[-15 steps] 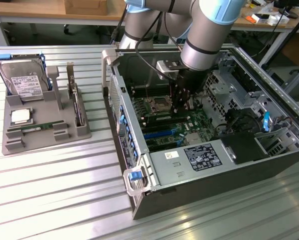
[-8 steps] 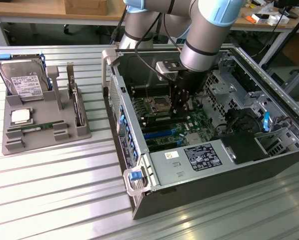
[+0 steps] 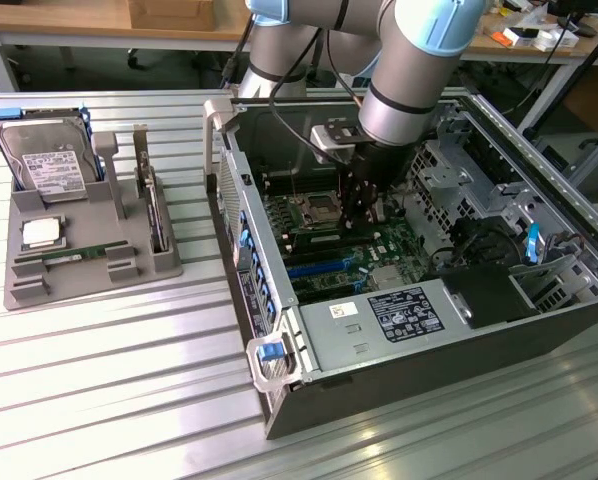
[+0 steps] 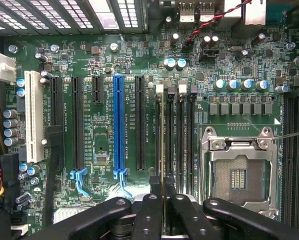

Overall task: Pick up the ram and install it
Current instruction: 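Insert the ram into the slot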

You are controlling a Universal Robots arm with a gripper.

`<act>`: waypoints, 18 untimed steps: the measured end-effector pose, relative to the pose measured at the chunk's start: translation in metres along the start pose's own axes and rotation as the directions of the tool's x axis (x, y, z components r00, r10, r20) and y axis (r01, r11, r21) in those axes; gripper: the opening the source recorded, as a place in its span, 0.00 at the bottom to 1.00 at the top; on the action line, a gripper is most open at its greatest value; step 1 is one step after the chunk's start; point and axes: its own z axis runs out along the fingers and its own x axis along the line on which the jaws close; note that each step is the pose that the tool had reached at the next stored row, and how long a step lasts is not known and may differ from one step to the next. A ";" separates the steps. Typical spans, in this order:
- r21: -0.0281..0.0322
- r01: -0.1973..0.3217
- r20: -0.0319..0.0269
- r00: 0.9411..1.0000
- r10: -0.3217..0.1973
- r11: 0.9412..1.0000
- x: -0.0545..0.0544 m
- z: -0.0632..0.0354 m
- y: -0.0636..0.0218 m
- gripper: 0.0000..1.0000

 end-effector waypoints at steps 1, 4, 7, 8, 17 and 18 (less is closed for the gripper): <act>0.000 0.001 0.000 1.000 -0.001 1.000 0.000 0.0000 -0.0004 0.13; 0.000 0.002 0.000 1.000 -0.002 1.000 0.001 0.0000 -0.0008 0.13; 0.000 0.006 0.000 1.000 -0.006 1.000 0.004 0.0000 -0.0011 0.13; 0.000 0.006 0.000 1.000 -0.006 1.000 0.004 0.0000 -0.0011 0.13; -0.001 -0.022 0.001 1.000 0.022 1.000 0.009 0.0003 -0.0028 0.13; -0.001 -0.022 0.001 1.000 0.022 1.000 0.009 0.0003 -0.0040 0.13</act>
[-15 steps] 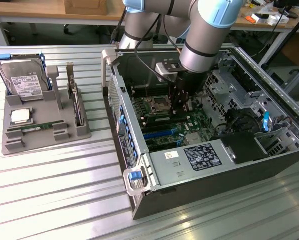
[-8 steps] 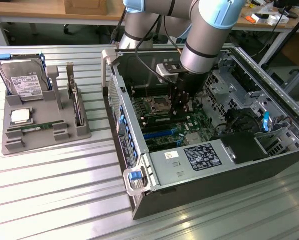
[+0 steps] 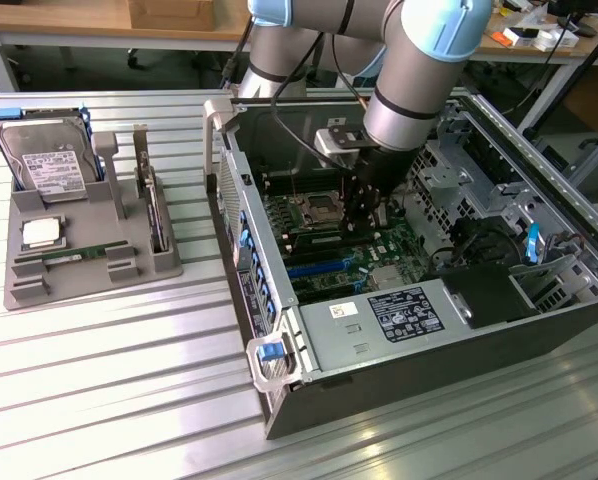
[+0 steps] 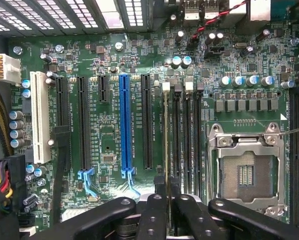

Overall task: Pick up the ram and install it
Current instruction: 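Insert the ram into the slot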

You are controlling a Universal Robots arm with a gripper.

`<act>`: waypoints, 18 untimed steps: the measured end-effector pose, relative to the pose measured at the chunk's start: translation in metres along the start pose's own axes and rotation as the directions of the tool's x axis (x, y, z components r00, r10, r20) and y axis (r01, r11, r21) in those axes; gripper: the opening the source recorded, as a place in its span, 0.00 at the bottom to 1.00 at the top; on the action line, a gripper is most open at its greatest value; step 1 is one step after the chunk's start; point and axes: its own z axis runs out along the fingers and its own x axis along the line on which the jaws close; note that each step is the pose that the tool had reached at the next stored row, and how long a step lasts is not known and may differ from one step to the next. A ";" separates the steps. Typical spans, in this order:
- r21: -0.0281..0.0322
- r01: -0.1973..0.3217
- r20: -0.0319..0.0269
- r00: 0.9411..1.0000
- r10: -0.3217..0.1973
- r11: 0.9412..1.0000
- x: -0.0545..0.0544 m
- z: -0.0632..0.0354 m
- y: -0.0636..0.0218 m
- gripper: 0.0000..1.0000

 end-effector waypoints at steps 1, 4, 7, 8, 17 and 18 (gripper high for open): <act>0.000 0.000 0.000 1.000 0.000 1.000 0.000 0.0000 -0.0006 0.13; 0.000 0.000 0.000 1.000 0.000 1.000 0.000 0.0000 -0.0008 0.13; 0.000 0.000 0.000 1.000 0.000 1.000 0.000 0.0000 -0.0009 0.13; 0.000 0.000 0.000 1.000 0.000 1.000 0.000 0.0001 -0.0009 0.13; 0.000 0.004 0.000 1.000 -0.004 1.000 -0.004 0.0003 -0.0008 0.13; 0.000 0.004 0.000 1.000 -0.004 1.000 -0.004 0.0003 -0.0008 0.13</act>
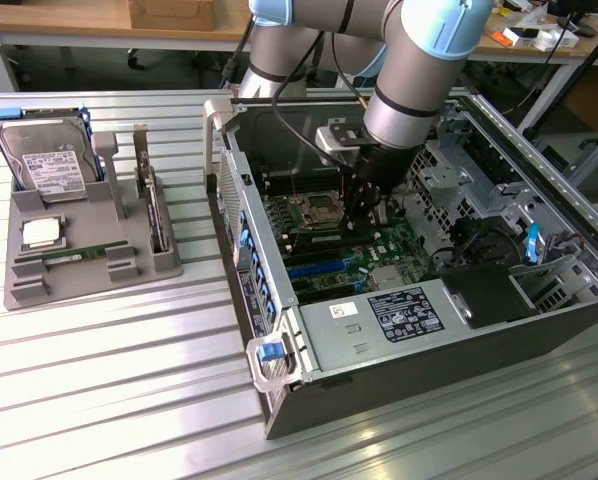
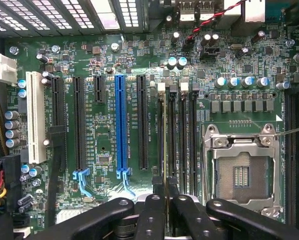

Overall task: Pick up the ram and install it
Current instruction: 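Insert the ram into the slot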

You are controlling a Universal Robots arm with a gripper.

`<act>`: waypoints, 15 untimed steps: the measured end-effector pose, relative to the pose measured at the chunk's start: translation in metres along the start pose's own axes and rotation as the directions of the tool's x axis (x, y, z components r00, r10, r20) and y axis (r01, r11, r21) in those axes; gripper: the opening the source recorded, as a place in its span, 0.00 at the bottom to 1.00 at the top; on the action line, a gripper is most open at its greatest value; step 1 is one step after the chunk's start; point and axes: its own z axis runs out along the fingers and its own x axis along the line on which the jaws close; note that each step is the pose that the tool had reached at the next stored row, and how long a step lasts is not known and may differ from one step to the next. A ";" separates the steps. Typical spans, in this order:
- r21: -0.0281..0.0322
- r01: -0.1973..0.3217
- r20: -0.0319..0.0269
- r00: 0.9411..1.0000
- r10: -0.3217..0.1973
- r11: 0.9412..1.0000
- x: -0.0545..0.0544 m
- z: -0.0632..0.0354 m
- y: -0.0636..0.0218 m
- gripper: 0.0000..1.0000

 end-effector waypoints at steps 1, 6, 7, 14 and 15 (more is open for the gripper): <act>0.000 0.000 0.000 1.000 0.000 1.000 0.000 0.0000 0.0000 0.13; 0.000 0.009 0.000 1.000 -0.009 1.000 0.000 0.0001 0.0000 0.13; 0.000 0.013 0.000 1.000 -0.013 1.000 0.000 0.0001 0.0000 0.13; 0.000 0.015 0.000 1.000 -0.015 1.000 0.000 0.0023 -0.0001 0.13; 0.000 0.015 -0.001 1.000 -0.015 1.000 0.000 0.0023 -0.0001 0.13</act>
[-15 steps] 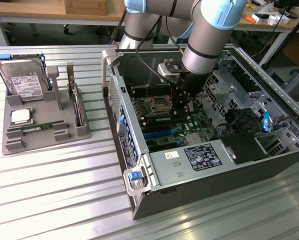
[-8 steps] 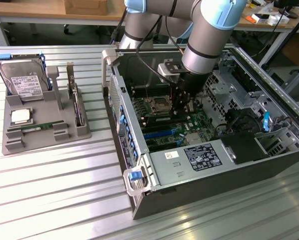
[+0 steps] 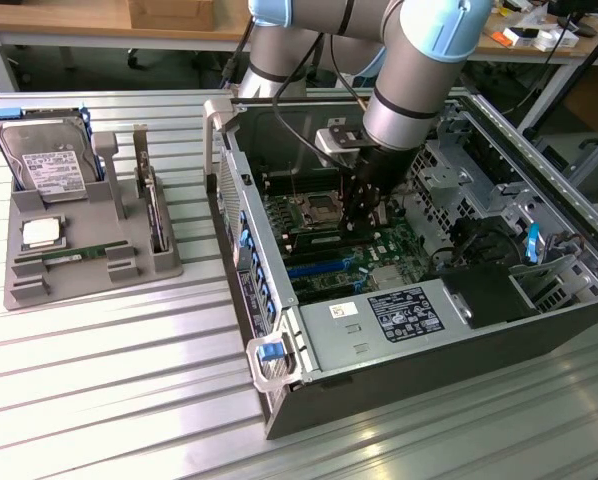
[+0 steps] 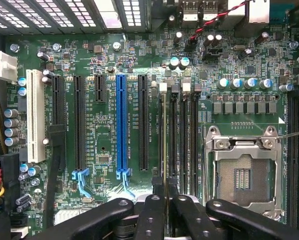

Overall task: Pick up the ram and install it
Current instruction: 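Insert the ram into the slot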

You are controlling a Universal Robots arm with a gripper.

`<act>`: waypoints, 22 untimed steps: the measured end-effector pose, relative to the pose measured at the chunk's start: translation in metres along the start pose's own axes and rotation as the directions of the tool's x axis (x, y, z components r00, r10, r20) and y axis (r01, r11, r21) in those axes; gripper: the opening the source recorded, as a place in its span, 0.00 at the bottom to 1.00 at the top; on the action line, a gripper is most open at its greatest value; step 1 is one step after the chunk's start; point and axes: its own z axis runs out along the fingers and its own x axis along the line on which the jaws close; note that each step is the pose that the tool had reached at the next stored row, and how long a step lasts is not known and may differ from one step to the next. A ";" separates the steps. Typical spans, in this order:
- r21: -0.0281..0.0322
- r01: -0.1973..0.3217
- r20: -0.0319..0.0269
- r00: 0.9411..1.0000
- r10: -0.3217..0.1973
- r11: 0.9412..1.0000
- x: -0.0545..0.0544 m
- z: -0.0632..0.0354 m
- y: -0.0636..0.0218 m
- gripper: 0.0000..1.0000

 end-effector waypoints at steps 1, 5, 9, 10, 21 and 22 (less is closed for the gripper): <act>0.000 0.000 0.000 1.000 0.000 1.000 0.000 0.0000 0.0000 0.13; 0.000 0.000 0.000 1.000 0.000 1.000 0.000 0.0000 0.0000 0.20; 0.001 0.000 0.000 1.000 0.000 1.000 -0.001 -0.0117 0.0007 0.20; 0.001 0.000 0.000 1.000 0.000 1.000 -0.001 -0.0123 0.0007 0.12; -0.023 0.013 0.000 1.000 -0.013 1.000 -0.002 -0.0175 -0.0801 0.11; -0.023 0.013 0.000 1.000 -0.013 1.000 -0.002 -0.0242 -0.0801 0.11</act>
